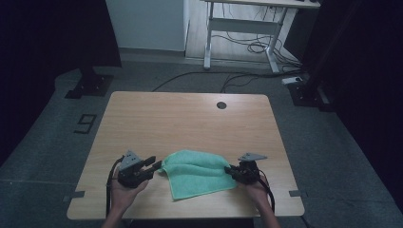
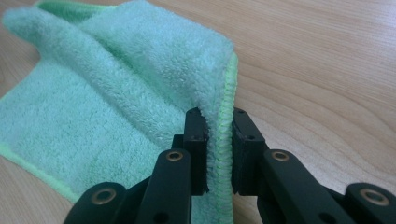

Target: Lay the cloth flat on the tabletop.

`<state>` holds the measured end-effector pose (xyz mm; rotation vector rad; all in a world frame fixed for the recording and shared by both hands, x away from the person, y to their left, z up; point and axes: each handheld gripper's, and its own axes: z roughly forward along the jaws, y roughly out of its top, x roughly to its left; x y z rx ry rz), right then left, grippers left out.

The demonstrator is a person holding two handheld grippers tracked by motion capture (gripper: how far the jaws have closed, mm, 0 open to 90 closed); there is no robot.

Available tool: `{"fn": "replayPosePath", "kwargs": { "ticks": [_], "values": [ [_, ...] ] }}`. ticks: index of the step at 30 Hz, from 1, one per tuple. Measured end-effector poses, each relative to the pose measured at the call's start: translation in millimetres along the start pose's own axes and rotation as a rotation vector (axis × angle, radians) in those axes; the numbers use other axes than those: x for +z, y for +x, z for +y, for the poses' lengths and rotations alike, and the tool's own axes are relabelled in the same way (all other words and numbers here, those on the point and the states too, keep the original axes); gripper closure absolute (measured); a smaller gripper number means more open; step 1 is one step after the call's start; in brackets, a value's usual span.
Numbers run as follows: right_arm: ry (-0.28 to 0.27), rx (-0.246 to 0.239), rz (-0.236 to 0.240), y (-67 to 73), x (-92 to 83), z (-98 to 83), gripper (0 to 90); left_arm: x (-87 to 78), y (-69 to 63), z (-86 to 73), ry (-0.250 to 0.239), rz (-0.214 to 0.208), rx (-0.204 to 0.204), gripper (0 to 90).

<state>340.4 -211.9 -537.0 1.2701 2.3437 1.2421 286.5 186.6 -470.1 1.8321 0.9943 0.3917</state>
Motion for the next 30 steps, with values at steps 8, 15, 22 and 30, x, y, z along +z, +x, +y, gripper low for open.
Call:
{"fn": "replayPosePath", "kwargs": {
  "ticks": [8, 15, 22, 30],
  "values": [
    [0.018, -0.018, 0.005, 9.6, -1.2, -10.1, 78.5, 52.6, -18.0, -8.2, 0.181, -0.055, 0.018, 57.3],
    [0.026, -0.021, 0.023, 20.2, -8.4, -22.8, 77.5, 96.2, -19.7, -24.3, 0.292, -0.037, 0.014, 56.3],
    [0.004, -0.042, 0.023, 35.0, -14.4, -27.6, 58.8, 99.1, -17.2, -31.0, 0.303, -0.038, 0.015, 55.7],
    [-0.192, 0.032, -0.063, 9.0, -44.4, -12.5, 42.0, 94.6, -16.3, -34.1, 0.304, -0.043, 0.051, 58.3]
  ]
}}
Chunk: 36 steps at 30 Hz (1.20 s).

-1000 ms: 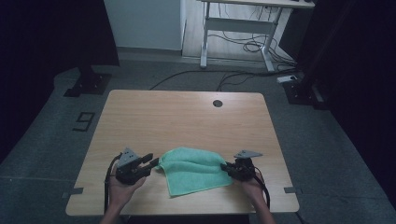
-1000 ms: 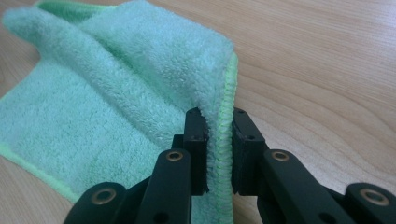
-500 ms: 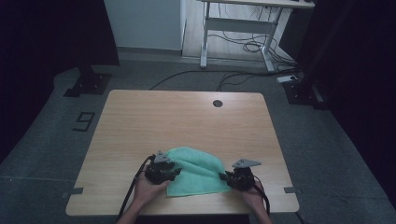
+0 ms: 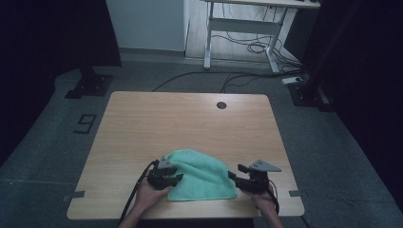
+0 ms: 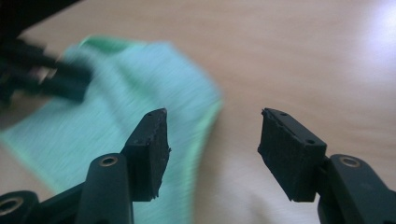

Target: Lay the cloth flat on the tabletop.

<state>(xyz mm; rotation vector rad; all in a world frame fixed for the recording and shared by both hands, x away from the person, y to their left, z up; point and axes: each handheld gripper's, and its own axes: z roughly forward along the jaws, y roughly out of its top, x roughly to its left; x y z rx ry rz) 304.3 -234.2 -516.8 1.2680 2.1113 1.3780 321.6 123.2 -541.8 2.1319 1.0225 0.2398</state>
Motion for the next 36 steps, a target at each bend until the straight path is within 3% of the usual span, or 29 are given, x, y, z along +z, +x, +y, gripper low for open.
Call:
{"fn": "replayPosePath", "kwargs": {
  "ticks": [2, 3, 6, 7, 8, 10, 11, 12, 13, 16, 17, 19, 22, 28, 31, 36],
  "values": [
    [-0.009, 0.005, -0.014, -4.6, -0.3, 3.9, 42.3, -0.2, -0.2, -0.1, 0.001, 0.001, 0.002, 58.0],
    [-0.015, 0.005, -0.027, -11.5, 5.5, 12.6, 43.2, -0.7, -0.9, -0.3, 0.005, 0.004, 0.003, 58.0],
    [-0.007, -0.011, -0.034, -15.1, 19.8, 20.6, 44.6, -1.6, -1.6, -0.9, 0.008, 0.004, 0.001, 57.7],
    [0.018, -0.027, -0.02, -15.3, 40.6, 27.1, 45.7, -3.5, -1.5, -2.2, 0.012, 0.001, 0.001, 57.6],
    [0.018, -0.027, -0.02, -15.3, 40.6, 27.1, 45.7, -3.5, -1.5, -2.2, 0.012, 0.001, 0.001, 57.6],
    [0.073, -0.044, 0.017, -8.7, 77.2, 36.6, 46.1, -6.9, -0.6, -5.8, 0.01, -0.01, -0.005, 57.7],
    [0.073, -0.044, 0.017, -8.7, 77.2, 36.6, 46.1, -6.9, -0.6, -5.8, 0.01, -0.01, -0.005, 57.7],
    [0.106, -0.068, 0.038, -1.3, 96.2, 41.7, 46.2, -8.6, 0.3, -7.4, 0.009, -0.018, -0.011, 57.7],
    [0.106, -0.068, 0.038, -1.3, 96.2, 41.7, 46.2, -8.6, 0.3, -7.4, 0.009, -0.018, -0.011, 57.8],
    [0.154, -0.098, 0.084, 12.7, 119.2, 47.3, 46.1, -10.0, 0.3, -9.3, 0.006, -0.018, -0.009, 57.7],
    [0.154, -0.098, 0.084, 12.7, 119.2, 47.3, 46.1, -10.0, 0.3, -9.3, 0.006, -0.018, -0.009, 57.7],
    [0.183, -0.124, 0.099, 25.5, 125.0, 46.8, 45.7, -10.2, 0.2, -10.1, 0.002, -0.018, -0.007, 57.7],
    [0.221, -0.158, 0.072, 31.2, 128.1, 43.1, 45.8, -10.3, 0.7, -10.8, -0.004, -0.021, -0.012, 57.8],
    [0.247, -0.201, 0.059, 28.7, 128.0, 36.6, 68.5, -10.2, 0.0, -10.9, -0.004, -0.016, -0.012, 57.6],
    [0.245, -0.181, 0.076, 25.5, 123.8, 36.2, 83.3, -9.5, -2.9, -9.4, 0.006, -0.001, 0.006, 57.3],
    [0.19, -0.116, 0.047, 16.1, 109.1, 38.0, 86.0, -7.2, -6.7, -6.9, 0.014, -0.001, 0.021, 56.0]
  ]
}}
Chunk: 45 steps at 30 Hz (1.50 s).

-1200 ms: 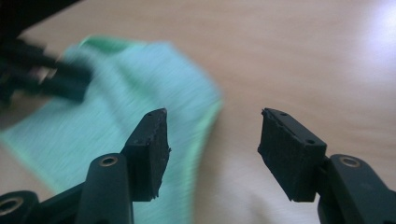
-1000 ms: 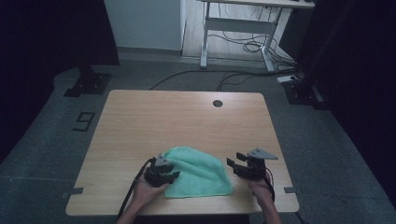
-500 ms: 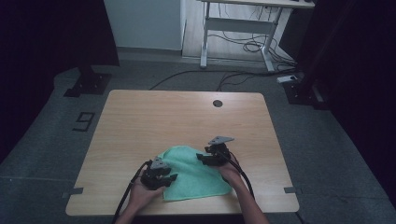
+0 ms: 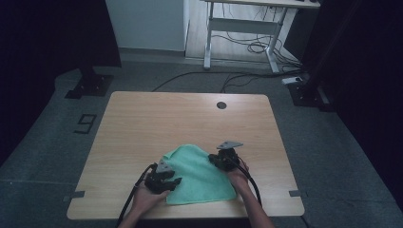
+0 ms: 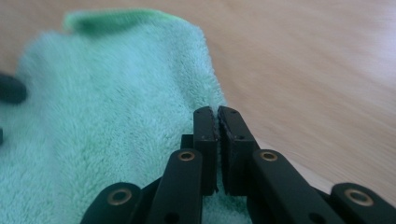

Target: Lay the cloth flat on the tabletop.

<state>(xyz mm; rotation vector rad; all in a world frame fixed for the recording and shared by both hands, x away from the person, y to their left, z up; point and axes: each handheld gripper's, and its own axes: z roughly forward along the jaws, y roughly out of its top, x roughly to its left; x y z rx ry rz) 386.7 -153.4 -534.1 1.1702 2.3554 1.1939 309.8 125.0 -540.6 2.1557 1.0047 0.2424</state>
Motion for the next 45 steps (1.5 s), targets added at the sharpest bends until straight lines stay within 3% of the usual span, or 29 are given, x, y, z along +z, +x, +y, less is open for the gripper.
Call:
{"fn": "replayPosePath", "kwargs": {
  "ticks": [1, 2, 3, 5, 6, 7, 9, 10, 11, 13, 16, 17, 20, 22, 23, 27, 30, 33, 37, 41, 43, 45],
  "values": [
    [-0.037, 0.034, -0.016, -5.1, -9.6, 1.0, 86.1, 1.3, -1.0, 1.2, 0.001, -0.007, 0.004, 55.5],
    [-0.037, 0.034, -0.016, -5.1, -9.6, 1.0, 86.1, 1.3, -1.0, 1.2, 0.001, -0.007, 0.004, 54.6],
    [-0.079, 0.055, -0.013, -6.5, -18.4, 4.3, 86.0, 2.1, -2.7, 1.5, 0.0, -0.018, 0.007, 54.3],
    [-0.088, 0.058, -0.007, -4.4, -20.5, 5.5, 86.0, 2.2, -3.3, 1.4, 0.001, -0.017, 0.015, 54.2],
    [-0.102, 0.031, 0.021, 7.2, -22.2, 7.5, 85.5, 2.2, -3.4, 1.3, 0.002, -0.016, 0.018, 54.3],
    [-0.102, 0.031, 0.021, 7.2, -22.2, 7.5, 85.5, 2.2, -2.8, 1.3, 0.001, -0.019, 0.014, 54.3],
    [-0.073, -0.054, 0.122, 38.7, -16.9, 5.0, 82.9, 1.9, -1.5, 1.3, 0.002, -0.027, 0.008, 54.6],
    [-0.073, -0.054, 0.122, 38.7, -16.9, 5.0, 82.9, 1.8, -1.3, 1.1, 0.002, -0.028, 0.007, 54.6],
    [-0.041, -0.129, 0.173, 60.8, -11.8, -1.7, 80.0, 1.5, -1.1, 0.3, -0.001, -0.029, 0.007, 54.5],
    [-0.015, -0.124, 0.248, 71.5, -7.8, -10.4, 75.2, 1.1, -0.5, -0.1, -0.001, -0.035, 0.005, 54.3],
    [-0.001, -0.116, 0.29, 75.6, -7.2, -16.7, 67.2, 0.9, 0.6, -0.1, -0.002, -0.043, 0.0, 54.3],
    [-0.031, -0.095, 0.311, 72.9, -14.8, -16.9, 62.5, 0.9, 2.3, 0.2, -0.002, -0.052, -0.007, 54.5],
    [-0.111, -0.039, 0.327, 59.7, -30.5, -9.7, 61.7, 0.8, 3.5, 0.2, -0.004, -0.061, -0.017, 54.6],
    [-0.132, -0.024, 0.316, 53.6, -35.3, -6.2, 61.9, 0.8, 3.3, 0.2, -0.004, -0.06, -0.017, 54.6],
    [-0.145, -0.01, 0.277, 40.3, -39.4, -0.1, 62.3, 0.9, 2.8, 0.1, -0.004, -0.057, -0.015, 54.5],
    [-0.078, 0.017, 0.18, 22.8, -28.9, 0.1, 59.7, 0.9, 2.3, -0.1, -0.005, -0.053, -0.011, 54.3],
    [-0.029, -0.022, 0.108, 24.3, -17.6, -5.8, 53.0, 0.8, 3.0, -0.1, -0.006, -0.059, -0.015, 54.4],
    [-0.01, 0.015, 0.098, 19.4, -6.4, -12.2, 52.1, 0.8, 2.9, -0.5, -0.007, -0.058, -0.014, 54.3],
    [0.022, -0.005, 0.111, 23.3, 3.7, -17.2, 53.5, 0.8, 3.2, -0.7, -0.009, -0.059, -0.013, 54.4],
    [0.033, -0.057, 0.102, 32.3, 6.0, -18.4, 63.5, 0.8, 3.5, -0.7, -0.01, -0.06, -0.018, 54.6],
    [0.024, -0.099, 0.088, 37.6, 3.3, -18.2, 78.0, 0.9, 1.6, -1.4, -0.012, -0.048, -0.004, 54.5],
    [0.012, -0.118, 0.096, 38.5, -1.1, -17.2, 82.1, 0.8, -0.1, -1.7, -0.01, -0.038, 0.01, 54.3]
  ]
}}
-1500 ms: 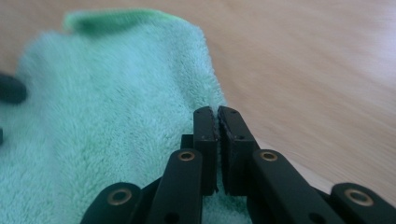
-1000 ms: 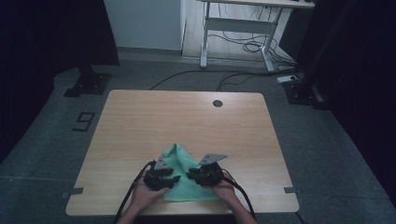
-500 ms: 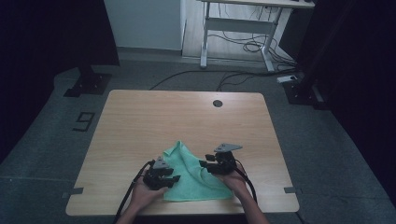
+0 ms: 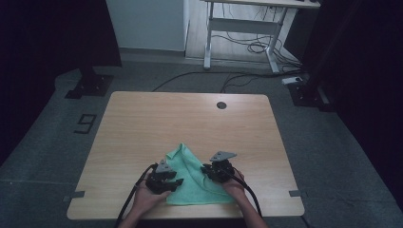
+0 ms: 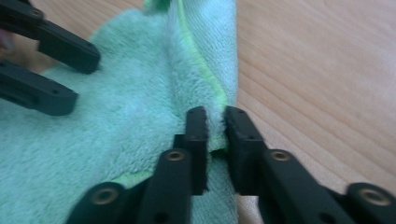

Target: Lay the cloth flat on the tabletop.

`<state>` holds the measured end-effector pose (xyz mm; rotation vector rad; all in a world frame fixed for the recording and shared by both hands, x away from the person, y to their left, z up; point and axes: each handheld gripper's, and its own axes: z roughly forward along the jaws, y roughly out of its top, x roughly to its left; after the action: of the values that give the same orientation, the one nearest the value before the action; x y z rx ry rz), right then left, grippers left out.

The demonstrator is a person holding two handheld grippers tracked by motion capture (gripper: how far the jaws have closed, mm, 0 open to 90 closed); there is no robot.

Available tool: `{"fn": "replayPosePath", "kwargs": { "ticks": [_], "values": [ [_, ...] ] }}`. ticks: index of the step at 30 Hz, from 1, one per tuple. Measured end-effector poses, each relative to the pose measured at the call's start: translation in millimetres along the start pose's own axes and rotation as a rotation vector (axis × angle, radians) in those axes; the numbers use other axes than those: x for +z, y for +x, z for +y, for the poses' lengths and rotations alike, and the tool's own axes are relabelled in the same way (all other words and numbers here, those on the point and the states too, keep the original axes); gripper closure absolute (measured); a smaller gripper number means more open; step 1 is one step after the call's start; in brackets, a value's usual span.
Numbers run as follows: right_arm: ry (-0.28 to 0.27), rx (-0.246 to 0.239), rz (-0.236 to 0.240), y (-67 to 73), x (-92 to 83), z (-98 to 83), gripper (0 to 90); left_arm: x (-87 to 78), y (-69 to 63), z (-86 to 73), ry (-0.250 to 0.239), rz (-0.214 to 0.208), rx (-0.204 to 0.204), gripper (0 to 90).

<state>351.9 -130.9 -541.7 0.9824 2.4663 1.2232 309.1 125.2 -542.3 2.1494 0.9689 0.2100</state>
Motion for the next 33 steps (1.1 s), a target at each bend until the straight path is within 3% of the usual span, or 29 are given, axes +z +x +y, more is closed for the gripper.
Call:
{"fn": "replayPosePath", "kwargs": {
  "ticks": [9, 11, 19, 26, 28, 30, 31, 33],
  "values": [
    [-0.05, 0.019, 0.021, -13.7, -18.8, 9.1, 83.0, -0.7, 2.7, 0.3, 0.002, -0.018, -0.014, 54.5],
    [-0.064, 0.008, -0.028, -17.9, -25.4, 13.5, 84.4, -1.4, 3.5, 0.0, 0.004, -0.022, -0.021, 54.7],
    [-0.091, 0.063, -0.081, -53.5, -41.8, 23.9, 85.5, -2.3, 4.9, -0.3, 0.005, -0.031, -0.03, 54.7],
    [-0.012, 0.113, -0.163, -91.7, -21.3, 19.8, 84.5, -2.7, 5.1, -0.6, 0.006, -0.033, -0.035, 54.1],
    [-0.013, 0.123, -0.174, -99.7, -17.5, 16.8, 79.2, -2.8, 4.4, -0.8, 0.005, -0.031, -0.035, 53.7],
    [-0.028, 0.152, -0.197, -104.8, -18.0, 14.2, 67.0, -2.7, 3.7, -1.0, 0.003, -0.028, -0.032, 53.1],
    [-0.043, 0.161, -0.214, -103.8, -20.5, 13.8, 60.2, -2.7, 3.7, -1.0, 0.004, -0.029, -0.031, 52.9],
    [-0.088, 0.168, -0.222, -97.9, -28.6, 13.3, 57.5, -2.8, 4.0, -1.0, 0.004, -0.03, -0.03, 52.9]
  ]
}}
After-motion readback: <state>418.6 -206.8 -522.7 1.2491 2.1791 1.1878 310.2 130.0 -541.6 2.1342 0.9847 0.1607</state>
